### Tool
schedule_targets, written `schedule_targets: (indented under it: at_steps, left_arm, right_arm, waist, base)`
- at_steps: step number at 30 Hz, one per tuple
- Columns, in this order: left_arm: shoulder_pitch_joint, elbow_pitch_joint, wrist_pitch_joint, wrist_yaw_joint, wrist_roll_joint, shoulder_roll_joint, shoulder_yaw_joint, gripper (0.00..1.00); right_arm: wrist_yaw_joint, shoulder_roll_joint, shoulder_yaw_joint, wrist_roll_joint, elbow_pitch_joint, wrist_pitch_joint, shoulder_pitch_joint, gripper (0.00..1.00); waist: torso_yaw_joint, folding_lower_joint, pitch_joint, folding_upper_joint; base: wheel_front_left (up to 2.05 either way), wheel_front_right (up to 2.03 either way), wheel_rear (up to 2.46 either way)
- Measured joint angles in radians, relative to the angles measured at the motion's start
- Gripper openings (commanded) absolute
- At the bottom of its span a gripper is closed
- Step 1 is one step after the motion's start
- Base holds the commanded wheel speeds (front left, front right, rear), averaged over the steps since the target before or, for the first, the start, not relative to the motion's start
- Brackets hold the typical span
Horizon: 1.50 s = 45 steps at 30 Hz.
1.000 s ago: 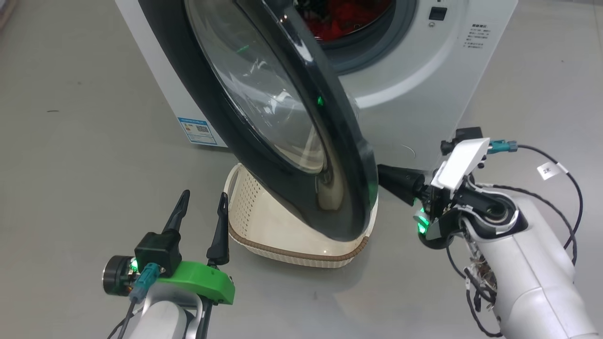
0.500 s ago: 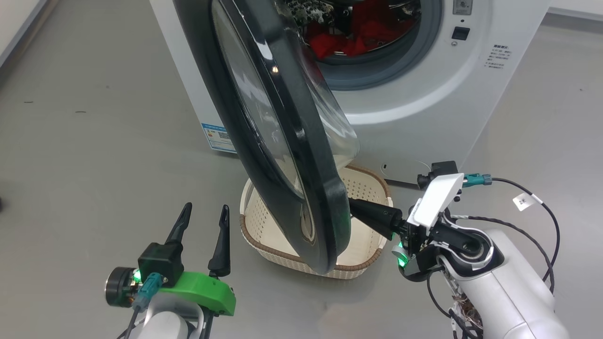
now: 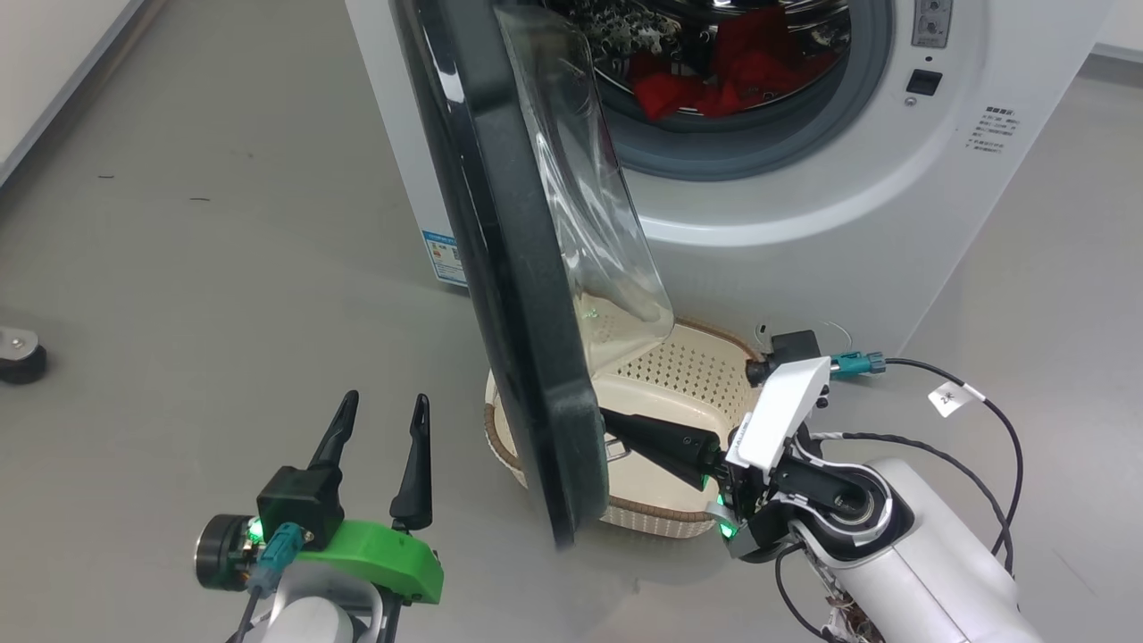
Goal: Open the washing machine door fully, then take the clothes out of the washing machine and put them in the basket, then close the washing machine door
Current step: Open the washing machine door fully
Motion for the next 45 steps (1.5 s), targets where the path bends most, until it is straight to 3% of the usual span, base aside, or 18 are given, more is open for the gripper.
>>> schedule_targets:
  at_steps: [19,25,30,31,32,33,34,36,45]
  left_arm:
    - [0.015,-0.006,0.000,0.000,-0.005,0.001,0.011,1.00]
    - [0.016,-0.007,0.000,0.000,-0.008,0.001,0.020,1.00]
    - [0.018,-0.007,0.000,0.000,-0.009,0.001,0.026,1.00]
    - [0.019,-0.008,0.000,0.000,-0.009,0.001,0.026,1.00]
    - [0.019,-0.008,0.000,0.000,-0.009,0.001,0.027,1.00]
    - [0.020,-0.009,0.000,0.000,-0.009,0.001,0.027,1.00]
    - [0.020,-0.009,0.000,0.000,-0.009,0.001,0.027,1.00]
    - [0.021,-0.010,0.000,0.000,-0.009,0.001,0.029,1.00]
    - [0.024,-0.011,0.000,0.000,-0.014,0.001,0.034,1.00]
  right_arm:
    - [0.000,0.000,0.090,0.027,-0.041,-0.066,0.001,0.00]
    - [0.000,0.003,0.054,0.032,-0.064,-0.110,0.006,0.00]
    - [0.000,0.003,-0.036,0.032,-0.109,-0.185,0.008,0.00]
    - [0.000,0.003,-0.058,0.032,-0.121,-0.200,0.012,0.08]
    - [0.000,0.004,-0.079,0.032,-0.129,-0.216,0.017,0.38]
    - [0.000,0.003,-0.095,0.030,-0.136,-0.228,0.025,0.38]
    - [0.000,0.003,-0.108,0.028,-0.142,-0.238,0.034,0.49]
    - [0.000,0.000,-0.134,0.022,-0.156,-0.260,0.054,1.00]
    - [0.000,-0.050,-0.225,-0.097,-0.195,-0.396,0.134,1.00]
  waist:
    - [0.010,0.0000,0.000,0.0000]
    - [0.004,0.0001,0.003,0.0000]
    - [-0.003,0.0000,0.005,0.0000]
    - [-0.005,0.0000,0.006,0.0000]
    - [-0.007,0.0000,0.006,0.0000]
    - [-0.009,0.0000,0.007,0.0000]
    - [-0.011,0.0000,0.007,0.0000]
    - [-0.015,0.0000,0.008,0.0000]
    - [-0.033,0.0000,0.011,0.0000]
  base:
    - [0.00,0.00,0.00]
    - [0.00,0.00,0.00]
    - [0.00,0.00,0.00]
    - [0.00,0.00,0.00]
    - [0.00,0.00,0.00]
    - [0.00,0.00,0.00]
    - [0.00,0.00,0.00]
    - [0.00,0.00,0.00]
    - [0.00,0.00,0.00]
